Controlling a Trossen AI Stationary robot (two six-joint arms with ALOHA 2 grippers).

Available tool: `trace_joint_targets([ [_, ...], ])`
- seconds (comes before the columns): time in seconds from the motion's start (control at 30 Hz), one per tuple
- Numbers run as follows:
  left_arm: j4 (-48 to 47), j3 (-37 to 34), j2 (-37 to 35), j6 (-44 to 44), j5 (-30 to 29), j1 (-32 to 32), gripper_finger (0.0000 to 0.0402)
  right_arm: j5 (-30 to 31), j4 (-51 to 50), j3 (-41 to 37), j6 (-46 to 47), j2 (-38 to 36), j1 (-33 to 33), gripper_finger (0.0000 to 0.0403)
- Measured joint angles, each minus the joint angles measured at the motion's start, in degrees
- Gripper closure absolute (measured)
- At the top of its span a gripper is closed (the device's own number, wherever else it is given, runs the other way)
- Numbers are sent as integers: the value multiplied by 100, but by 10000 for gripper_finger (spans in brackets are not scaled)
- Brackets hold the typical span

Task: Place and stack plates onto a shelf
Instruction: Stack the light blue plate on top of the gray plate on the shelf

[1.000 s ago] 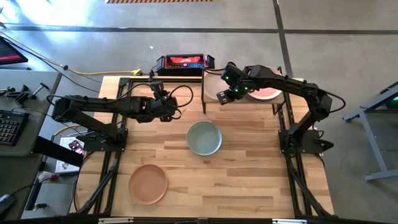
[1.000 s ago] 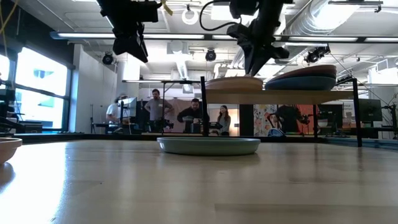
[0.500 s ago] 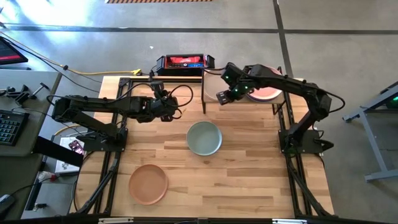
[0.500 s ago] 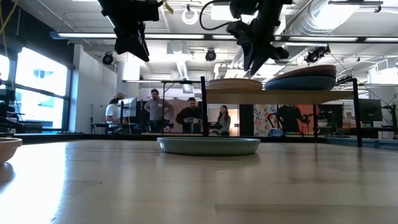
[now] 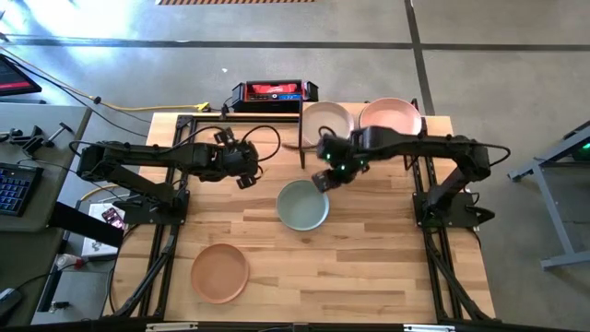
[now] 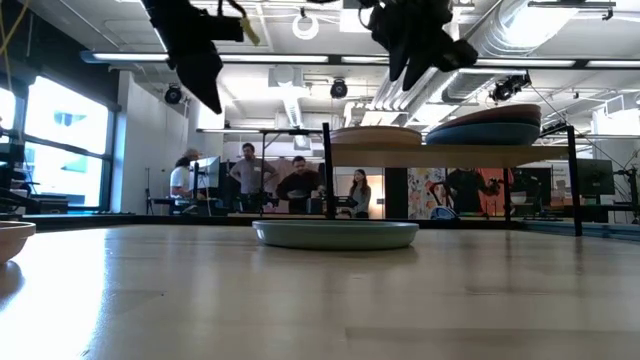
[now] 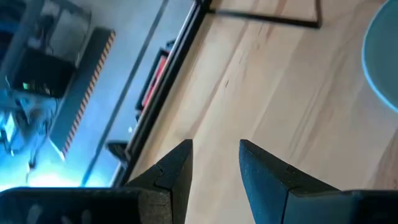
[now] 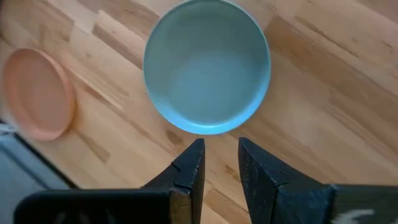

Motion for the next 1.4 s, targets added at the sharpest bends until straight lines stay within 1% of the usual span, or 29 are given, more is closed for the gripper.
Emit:
trace_joint_targets([
  [0.17,-528,0,-2,-738,67,1,282,509,-55,0,761,198,570,327],
  [0.3,-820,0,-2,-1219,318,0,282,569,-65,0,1012,526,909,327],
  [0.4,-1017,0,-2,-1477,515,0,282,834,-12,0,1270,767,1102,327],
  [0.53,-1372,0,-2,-1783,707,0,282,894,-2,0,1438,1081,1220,327],
  [0.77,-2269,0,-2,-2395,715,-2,282,980,-98,0,1420,1647,1290,327],
  [0.87,-2520,0,-2,-2543,715,-34,282,904,-182,0,1372,1771,1267,327],
  [1.0,-2761,0,-2,-2695,711,-98,282,870,-152,-146,1223,1757,1138,327],
  [1.2,-2805,-2,-2,-2697,711,-140,282,721,-143,-761,978,1438,895,327],
  [1.3,-2805,-2,-2,-2695,687,-140,282,684,7,-1140,985,1088,829,327],
  [1.4,-2803,-2,-2,-2693,682,-140,282,674,351,-1630,1112,573,786,327],
])
